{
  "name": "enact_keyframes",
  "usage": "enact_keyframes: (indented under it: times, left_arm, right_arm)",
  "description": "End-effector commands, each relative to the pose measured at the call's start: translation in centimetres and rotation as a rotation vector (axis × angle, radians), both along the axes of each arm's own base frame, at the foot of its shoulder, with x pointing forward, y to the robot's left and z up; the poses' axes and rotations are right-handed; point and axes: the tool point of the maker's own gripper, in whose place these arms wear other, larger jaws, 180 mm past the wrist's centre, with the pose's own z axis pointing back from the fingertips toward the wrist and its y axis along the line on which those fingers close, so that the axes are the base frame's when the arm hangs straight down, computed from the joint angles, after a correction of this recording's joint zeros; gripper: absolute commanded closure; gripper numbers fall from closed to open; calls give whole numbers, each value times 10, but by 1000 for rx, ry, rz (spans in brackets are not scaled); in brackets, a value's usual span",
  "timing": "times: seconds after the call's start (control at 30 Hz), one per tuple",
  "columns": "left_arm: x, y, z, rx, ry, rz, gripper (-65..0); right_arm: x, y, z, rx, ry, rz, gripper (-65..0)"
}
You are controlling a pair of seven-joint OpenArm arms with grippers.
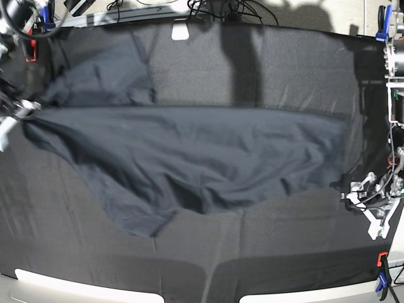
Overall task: Layout the t-shirt on the table in an organized manner, then fold the t-shirt properly
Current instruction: 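Stretch the shirt flat by pulling both grippers apart, then release the shirt with the left gripper and raise it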
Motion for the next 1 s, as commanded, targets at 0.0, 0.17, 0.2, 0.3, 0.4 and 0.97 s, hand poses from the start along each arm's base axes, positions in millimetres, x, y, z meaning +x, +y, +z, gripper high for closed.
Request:
enact_keyframes:
  times: [0.0,0.17,0.2,0.3,0.4,0.97]
  left_arm:
    - [13,7,25,8,-63,2,-279]
    - [13,7,25,8,-59,2,-279]
    - [13,7,25,8,-59,2,-279]
    - [13,6,25,8,-60,2,-279]
    - [13,7,25,9,-60,2,-279]
    - [-50,-18,-21,-98,53,-145,-279]
  right_arm:
    - [11,-6,20,-14,-69,18,0]
    - [32,33,41,138,-231,185,-182]
    - [33,34,41,142,-234,187,-246]
    - [31,30,40,125,-221,183,-341]
    - [35,29,48,129,-241,193,-342]
    - [56,31,75,142,-334,214,-341]
